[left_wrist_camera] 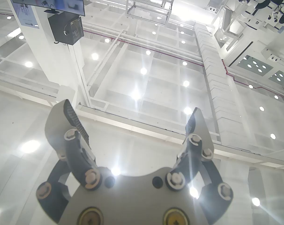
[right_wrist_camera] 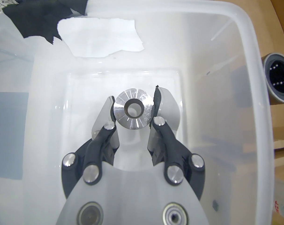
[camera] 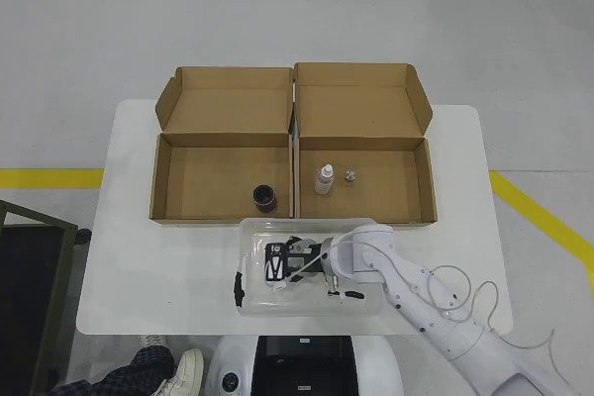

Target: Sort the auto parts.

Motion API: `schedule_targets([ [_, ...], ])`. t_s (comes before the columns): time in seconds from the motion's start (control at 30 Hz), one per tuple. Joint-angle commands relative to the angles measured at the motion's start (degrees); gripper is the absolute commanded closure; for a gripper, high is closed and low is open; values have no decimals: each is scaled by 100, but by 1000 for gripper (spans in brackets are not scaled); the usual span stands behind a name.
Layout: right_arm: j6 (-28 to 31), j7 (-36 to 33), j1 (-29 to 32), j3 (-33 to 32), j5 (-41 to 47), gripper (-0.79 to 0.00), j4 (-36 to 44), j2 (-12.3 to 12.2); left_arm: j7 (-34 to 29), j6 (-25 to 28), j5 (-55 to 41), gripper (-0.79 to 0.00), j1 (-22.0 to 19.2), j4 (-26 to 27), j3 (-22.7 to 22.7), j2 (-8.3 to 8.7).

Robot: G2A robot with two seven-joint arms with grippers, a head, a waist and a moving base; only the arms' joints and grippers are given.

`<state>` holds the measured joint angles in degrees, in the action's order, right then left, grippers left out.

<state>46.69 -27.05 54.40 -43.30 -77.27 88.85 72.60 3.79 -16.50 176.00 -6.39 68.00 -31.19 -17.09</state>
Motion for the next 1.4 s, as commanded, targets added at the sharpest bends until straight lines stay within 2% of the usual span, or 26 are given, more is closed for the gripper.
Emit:
schedule_targets([
  [0.0,27,-15,13,-27,18,0,91,-11,0,0,0,-785,0,0,0,0],
  [0.33,123,-118,224,-318,184,0,674,-118,0,0,0,-785,0,0,0,0],
  [0.8,338,135,419,-773,466,0,1546,-259,0,0,0,-785,0,0,0,0],
  [1.37,85,476,60,-1232,300,0,2275,-313,0,0,0,-785,0,0,0,0],
])
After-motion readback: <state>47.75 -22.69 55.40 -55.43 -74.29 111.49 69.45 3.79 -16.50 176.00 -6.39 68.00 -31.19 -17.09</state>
